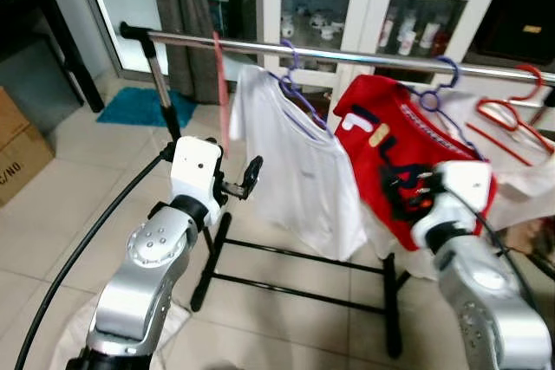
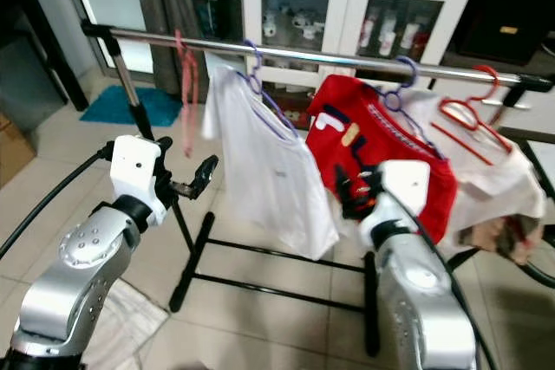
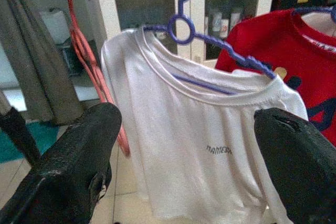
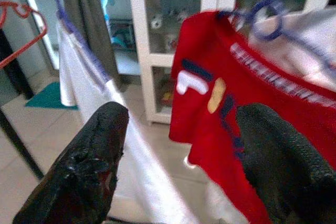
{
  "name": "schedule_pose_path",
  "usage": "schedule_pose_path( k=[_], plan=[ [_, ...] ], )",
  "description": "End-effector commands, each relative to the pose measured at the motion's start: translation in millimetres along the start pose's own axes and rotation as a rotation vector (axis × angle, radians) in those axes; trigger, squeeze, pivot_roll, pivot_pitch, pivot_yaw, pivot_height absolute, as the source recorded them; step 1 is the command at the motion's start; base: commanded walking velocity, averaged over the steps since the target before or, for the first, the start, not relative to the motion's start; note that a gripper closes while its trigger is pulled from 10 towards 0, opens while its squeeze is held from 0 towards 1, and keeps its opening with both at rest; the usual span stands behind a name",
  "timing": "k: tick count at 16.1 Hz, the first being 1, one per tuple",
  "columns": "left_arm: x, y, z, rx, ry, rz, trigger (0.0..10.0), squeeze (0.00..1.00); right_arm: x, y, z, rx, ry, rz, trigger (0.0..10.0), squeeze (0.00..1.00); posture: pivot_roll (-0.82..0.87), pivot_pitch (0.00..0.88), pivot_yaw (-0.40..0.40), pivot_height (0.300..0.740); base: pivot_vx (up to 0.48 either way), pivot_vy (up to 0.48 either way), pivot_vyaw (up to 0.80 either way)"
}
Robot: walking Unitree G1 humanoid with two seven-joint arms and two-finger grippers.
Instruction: Hang hanger
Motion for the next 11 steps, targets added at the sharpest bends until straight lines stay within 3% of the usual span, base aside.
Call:
schedule_pose_path(
  k=[1, 2, 3, 4, 6, 8, 11],
  plan=[
    [-4.1, -2.3, -1.7, 0.004, -0.014, -0.004, 10.0, 0.04, 12.3, -1.2, 0.6, -0.003, 0.057, -0.005, 10.0, 1.00, 0.06, 0.022, 0.012, 0.740, 0.000, -0.480, 0.00],
    [-5.8, -0.7, -2.4, -0.009, -0.017, -0.032, 10.0, 0.22, 19.4, -2.3, 0.6, 0.006, 0.088, -0.015, 10.0, 1.00, 0.06, 0.021, 0.010, 0.740, 0.000, 0.000, 0.00],
    [-5.4, -0.8, -2.1, 0.005, -0.017, -0.040, 10.0, 0.22, 24.5, -5.2, -0.7, 0.024, 0.110, -0.011, 10.0, 1.00, 0.06, 0.022, 0.007, 0.740, 0.000, 0.000, 0.00],
    [-5.0, -1.8, -1.8, 0.009, -0.018, -0.020, 10.0, 0.36, 23.6, -7.3, -0.9, 0.033, 0.098, -0.008, 10.0, 1.00, 0.06, 0.022, 0.005, 0.740, 0.000, 0.000, 0.00],
    [-1.1, -3.0, -0.9, 0.005, 0.008, 0.018, 10.0, 0.39, 17.7, -12.4, -1.9, 0.049, 0.061, -0.010, 10.0, 1.00, 0.07, 0.027, 0.001, 0.740, 0.000, 0.000, 0.00],
    [2.1, -3.3, -1.3, -0.001, 0.026, -0.003, 10.0, 0.39, 8.8, -16.5, -3.2, 0.047, 0.027, 0.033, 10.0, 1.00, 0.07, 0.031, 0.001, 0.740, 0.259, 0.000, 0.00],
    [4.2, -3.2, -0.6, -0.010, 0.031, -0.008, 10.0, 0.39, 10.2, -11.8, -2.0, 0.030, 0.037, 0.025, 10.0, 1.00, 0.07, 0.036, 0.004, 0.740, 0.309, 0.000, 0.00]
  ],
)
Point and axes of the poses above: a point about 5 cm out from each wrist's last joint towards the gripper, its own z axis pointing out of the wrist towards the gripper, its own x axis along the axis of the wrist's last joint, y = z × x, the point moved 3 cm from there along z, pointing out of the wrist towards the gripper, and after that the axes turned 2 degrees about -z, right-handed, at the moved point
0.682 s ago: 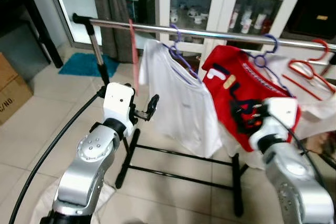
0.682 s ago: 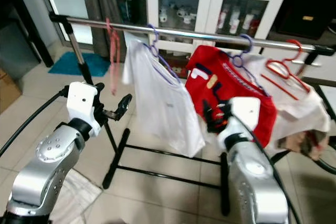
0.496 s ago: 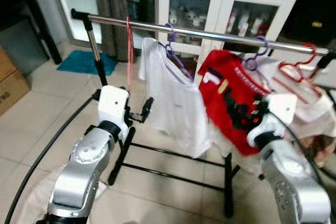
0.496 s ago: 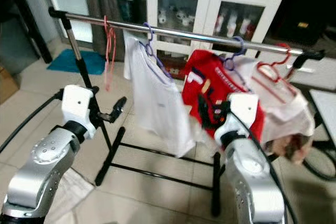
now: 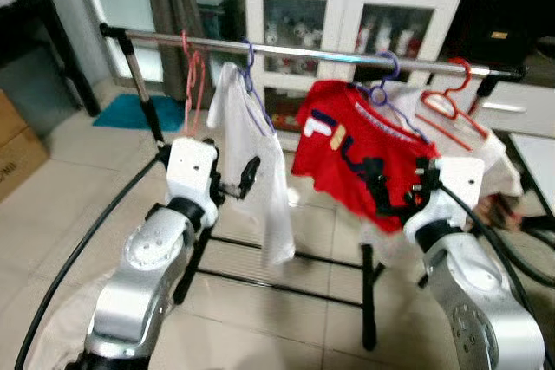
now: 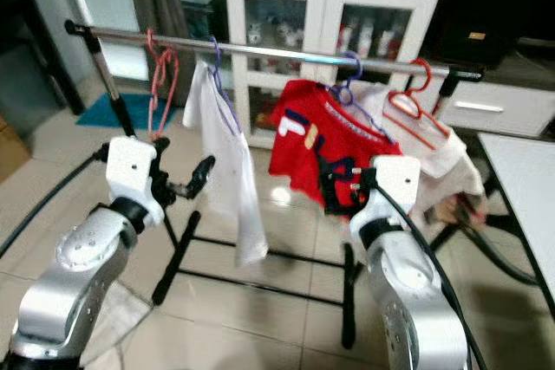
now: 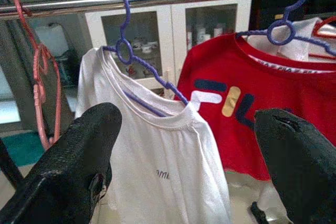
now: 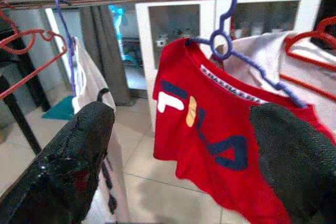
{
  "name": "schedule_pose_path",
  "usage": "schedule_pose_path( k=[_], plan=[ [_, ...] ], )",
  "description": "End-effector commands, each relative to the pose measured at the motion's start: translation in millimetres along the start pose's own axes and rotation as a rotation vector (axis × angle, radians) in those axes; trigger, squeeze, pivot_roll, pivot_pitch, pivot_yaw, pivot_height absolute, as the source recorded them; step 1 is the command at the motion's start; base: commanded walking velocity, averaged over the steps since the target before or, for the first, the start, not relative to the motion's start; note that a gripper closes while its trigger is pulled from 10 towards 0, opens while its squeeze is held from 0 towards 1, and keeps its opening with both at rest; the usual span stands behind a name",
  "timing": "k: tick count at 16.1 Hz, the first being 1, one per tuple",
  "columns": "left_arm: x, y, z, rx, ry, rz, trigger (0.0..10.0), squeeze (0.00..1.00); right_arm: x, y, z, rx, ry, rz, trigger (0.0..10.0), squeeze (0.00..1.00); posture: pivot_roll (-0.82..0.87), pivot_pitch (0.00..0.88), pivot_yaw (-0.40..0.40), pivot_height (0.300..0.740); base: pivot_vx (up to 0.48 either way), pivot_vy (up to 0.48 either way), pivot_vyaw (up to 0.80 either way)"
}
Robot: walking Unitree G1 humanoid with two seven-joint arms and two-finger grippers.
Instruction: Hang hanger
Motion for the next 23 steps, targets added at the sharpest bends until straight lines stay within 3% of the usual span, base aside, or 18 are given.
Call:
schedule_pose_path(
  k=[1, 9, 14, 16, 18, 20, 23],
  plan=[
    [2.7, 0.0, 0.9, -0.009, 0.008, 0.001, 10.0, 0.40, 1.4, 5.3, 0.8, -0.021, 0.001, 0.008, 10.0, 1.00, 0.07, 0.035, 0.005, 0.740, 0.337, 0.000, 0.80],
    [2.3, 5.3, 3.2, -0.053, 0.005, 0.001, 10.0, 0.39, 15.8, 17.1, 2.2, -0.090, 0.071, 0.031, 10.0, 1.00, 0.07, 0.043, 0.004, 0.740, 0.343, 0.000, 0.18],
    [7.4, 27.9, -0.4, -0.234, 0.034, 0.018, 10.0, 0.33, 22.5, 34.9, 6.0, -0.082, 0.079, -0.053, 10.0, 1.00, 0.06, 0.049, 0.010, 0.740, 0.064, 0.000, 0.00],
    [11.6, 33.2, 0.0, -0.296, 0.040, 0.010, 10.0, 0.33, 28.5, 48.1, 20.8, -0.092, 0.071, -0.086, 10.0, 1.00, 0.06, 0.055, 0.016, 0.740, 0.000, 0.000, 0.00],
    [13.6, 39.3, -1.7, -0.364, 0.033, 0.011, 10.0, 0.24, 36.3, 57.7, 32.2, -0.105, 0.071, -0.090, 10.0, 1.00, 0.06, 0.060, 0.012, 0.740, 0.000, 0.000, 0.00],
    [16.3, 45.8, -4.6, -0.432, 0.032, -0.003, 10.0, 0.00, 42.9, 73.9, 48.0, -0.128, 0.045, -0.106, 10.0, 1.00, 0.07, 0.064, 0.010, 0.740, 0.000, 0.000, 0.00],
    [16.2, 53.5, -10.7, -0.502, 0.021, -0.012, 10.0, 0.00, 36.4, 94.1, 62.0, -0.191, -0.049, -0.150, 10.0, 1.00, 0.07, 0.071, 0.011, 0.740, 0.000, 0.000, 0.00]
  ],
)
Point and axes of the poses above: a point about 5 cm out from each wrist's last joint towards the gripper, its own z axis pointing out of the wrist towards the gripper, its own x axis along the axis of the wrist's last joint, y = z × x, the point moved 3 cm from there along z, pointing out of the wrist towards the gripper, and after that the axes turned 2 degrees about -z, right-handed, at the moved point
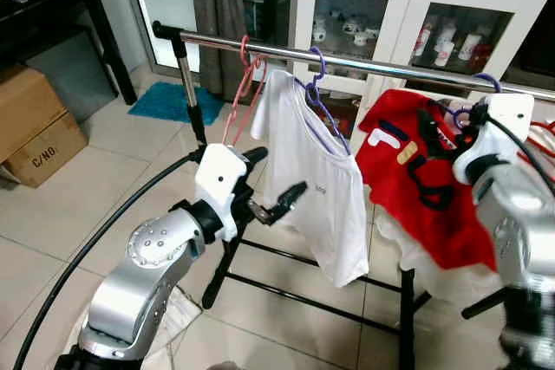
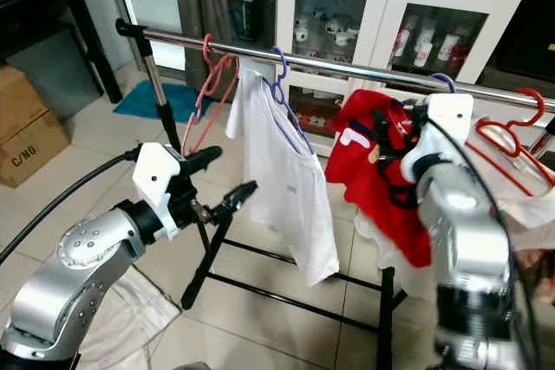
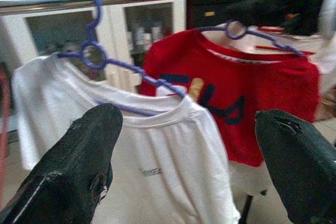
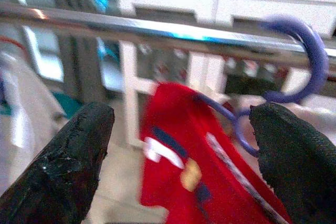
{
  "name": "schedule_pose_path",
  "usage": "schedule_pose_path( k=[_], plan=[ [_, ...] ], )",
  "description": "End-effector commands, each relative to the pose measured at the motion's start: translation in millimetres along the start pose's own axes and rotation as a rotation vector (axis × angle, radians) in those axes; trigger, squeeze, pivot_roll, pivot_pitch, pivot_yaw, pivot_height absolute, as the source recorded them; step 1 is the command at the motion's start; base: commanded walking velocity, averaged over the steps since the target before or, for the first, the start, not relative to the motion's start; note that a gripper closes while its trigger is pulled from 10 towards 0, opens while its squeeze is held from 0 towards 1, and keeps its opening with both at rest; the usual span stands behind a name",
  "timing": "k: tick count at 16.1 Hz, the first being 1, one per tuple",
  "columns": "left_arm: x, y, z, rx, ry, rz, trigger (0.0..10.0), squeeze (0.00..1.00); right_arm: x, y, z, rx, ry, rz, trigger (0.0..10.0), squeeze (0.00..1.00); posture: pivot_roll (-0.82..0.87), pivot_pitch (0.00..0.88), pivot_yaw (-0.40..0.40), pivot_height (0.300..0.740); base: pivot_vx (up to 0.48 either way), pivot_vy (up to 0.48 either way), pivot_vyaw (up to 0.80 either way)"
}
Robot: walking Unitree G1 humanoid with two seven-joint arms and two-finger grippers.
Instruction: Hang hanger
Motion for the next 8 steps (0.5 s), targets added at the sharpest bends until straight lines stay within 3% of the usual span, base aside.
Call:
schedule_pose_path(
  k=[1, 2, 3, 4, 8],
  plan=[
    [2.2, 6.1, -0.2, -0.041, -0.003, -0.002, 10.0, 0.00, -2.7, 8.7, 5.4, -0.038, -0.030, 0.012, 10.0, 1.00, 0.08, 0.073, 0.011, 0.740, 0.000, 0.000, 0.00],
    [2.2, 6.4, -0.9, -0.047, -0.008, -0.002, 10.0, 0.00, -1.0, 14.4, 9.7, -0.056, -0.034, 0.011, 10.0, 0.70, 0.08, 0.074, 0.010, 0.740, 0.000, 0.000, 0.00],
    [1.9, 6.6, -1.8, -0.051, -0.015, -0.005, 10.0, 0.00, -3.6, 21.3, 13.2, -0.075, -0.066, -0.001, 10.0, 0.58, 0.08, 0.074, 0.010, 0.740, 0.000, 0.000, 0.00],
    [1.6, 7.0, -2.2, -0.055, -0.018, -0.005, 10.0, 0.00, -3.9, 23.5, 14.5, -0.077, -0.070, 0.012, 10.0, 0.00, 0.08, 0.074, 0.010, 0.740, 0.000, 0.000, 0.00],
    [0.2, 8.7, -2.9, -0.081, -0.036, -0.005, 10.0, 0.00, -3.5, 40.7, 28.9, -0.113, -0.067, 0.027, 10.0, 0.00, 0.08, 0.075, 0.017, 0.740, 0.000, 0.000, 0.00]
  ],
)
Point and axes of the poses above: a point about 5 cm out from each wrist's last joint towards the gripper, its own z axis pointing out of the wrist towards the gripper, its own x axis along the axis of the wrist's last joint, y = z × x, the point moved 3 cm from there along z, pointing out of the wrist towards the gripper, and after that the axes turned 2 degrees about -z, right-handed, at the moved point
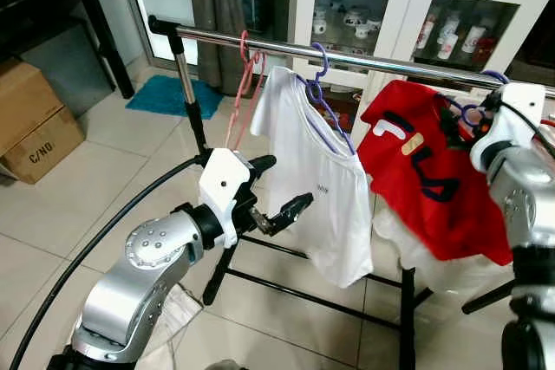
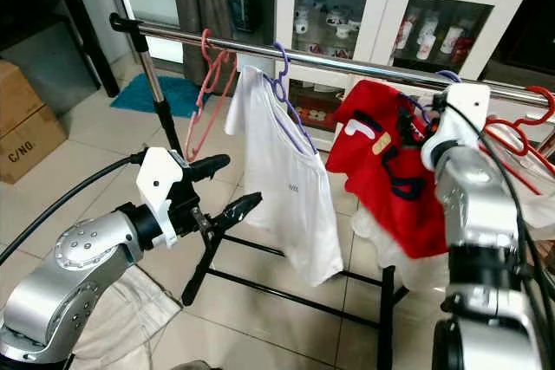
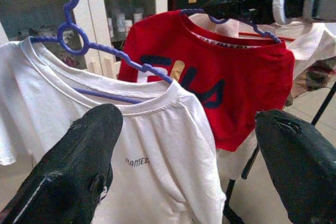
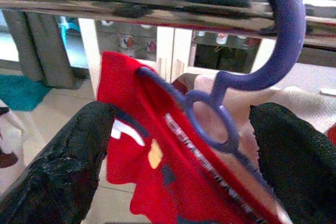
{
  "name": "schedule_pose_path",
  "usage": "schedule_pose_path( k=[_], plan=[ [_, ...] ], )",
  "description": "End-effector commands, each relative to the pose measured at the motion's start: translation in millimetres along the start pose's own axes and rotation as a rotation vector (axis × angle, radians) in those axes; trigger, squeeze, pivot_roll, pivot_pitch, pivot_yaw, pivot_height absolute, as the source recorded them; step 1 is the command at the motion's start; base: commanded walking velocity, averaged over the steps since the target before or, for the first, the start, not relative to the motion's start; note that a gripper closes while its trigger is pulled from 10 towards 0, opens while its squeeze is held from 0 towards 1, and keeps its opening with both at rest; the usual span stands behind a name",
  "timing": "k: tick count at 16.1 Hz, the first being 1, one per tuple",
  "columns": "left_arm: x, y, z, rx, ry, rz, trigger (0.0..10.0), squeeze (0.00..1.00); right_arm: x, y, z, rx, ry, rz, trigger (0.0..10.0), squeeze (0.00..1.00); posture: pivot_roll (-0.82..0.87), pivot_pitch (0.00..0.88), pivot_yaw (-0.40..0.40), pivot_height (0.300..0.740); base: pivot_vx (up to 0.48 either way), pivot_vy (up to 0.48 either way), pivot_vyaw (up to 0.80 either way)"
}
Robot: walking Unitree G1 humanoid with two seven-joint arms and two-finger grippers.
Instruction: Hang hanger
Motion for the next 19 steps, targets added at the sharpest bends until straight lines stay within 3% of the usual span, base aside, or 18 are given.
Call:
schedule_pose_path(
  k=[1, 6, 10, 11, 12, 13, 14, 15, 19],
  plan=[
    [1.9, 4.1, 0.3, -0.024, -0.002, 0.007, 10.0, 0.00, 2.1, 6.6, 2.0, -0.008, 0.004, -0.003, 10.0, 0.00, 0.08, 0.073, 0.017, 0.740, 0.000, 0.000, 0.00],
    [0.1, 6.9, -0.8, -0.042, -0.011, 0.009, 10.0, 0.00, -10.5, 0.9, 10.2, 0.146, -0.064, -0.030, 10.0, 0.00, 0.08, 0.057, 0.013, 0.740, 0.000, 0.000, 0.00],
    [0.3, 6.8, -1.9, -0.041, -0.010, 0.013, 10.0, 0.00, 0.8, -6.8, 5.0, 0.279, -0.042, -0.068, 10.0, 0.00, 0.08, 0.046, 0.010, 0.740, 0.000, 0.000, 0.00],
    [0.4, 7.0, -1.7, -0.042, -0.008, 0.014, 10.0, 0.00, 1.0, -6.2, 4.8, 0.289, -0.046, -0.071, 9.6, 0.00, 0.08, 0.046, 0.010, 0.740, 0.000, 0.000, 0.00],
    [0.4, 7.0, -1.6, -0.042, -0.008, 0.015, 10.0, 0.00, 1.4, -5.7, 4.9, 0.289, -0.047, -0.067, 7.9, 0.00, 0.08, 0.045, 0.011, 0.740, 0.000, 0.000, 0.00],
    [0.6, 6.9, -1.4, -0.043, -0.006, 0.016, 10.0, 0.00, 4.0, -5.7, 4.7, 0.301, -0.051, -0.046, 2.7, 0.00, 0.08, 0.045, 0.011, 0.740, 0.000, 0.000, 0.00],
    [0.7, 6.8, -1.3, -0.044, -0.005, 0.017, 10.0, 0.00, 4.4, -5.5, 4.3, 0.304, -0.063, -0.033, 1.7, 0.00, 0.08, 0.043, 0.012, 0.740, 0.000, 0.000, 0.00],
    [0.6, 6.5, -1.2, -0.044, -0.006, 0.017, 10.0, 0.00, 0.9, -4.8, 3.6, 0.306, -0.103, -0.035, 0.0, 0.00, 0.08, 0.043, 0.013, 0.740, 0.000, 0.000, 0.00],
    [0.5, 6.7, -0.8, -0.046, -0.005, 0.019, 10.0, 0.00, -6.4, -0.3, 2.3, 0.302, -0.170, -0.014, 0.0, 0.00, 0.08, 0.043, 0.012, 0.740, 0.000, 0.000, 0.00]
  ],
)
Point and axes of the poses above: a point about 5 cm out from each wrist's last joint towards the gripper, its own z axis pointing out of the wrist towards the gripper, its own x axis along the axis of the wrist's last joint, y = z × x, the point moved 3 cm from there along z, pointing out of the wrist towards the gripper, and after that the axes turned 2 degrees about -z, right-handed, at the moved point
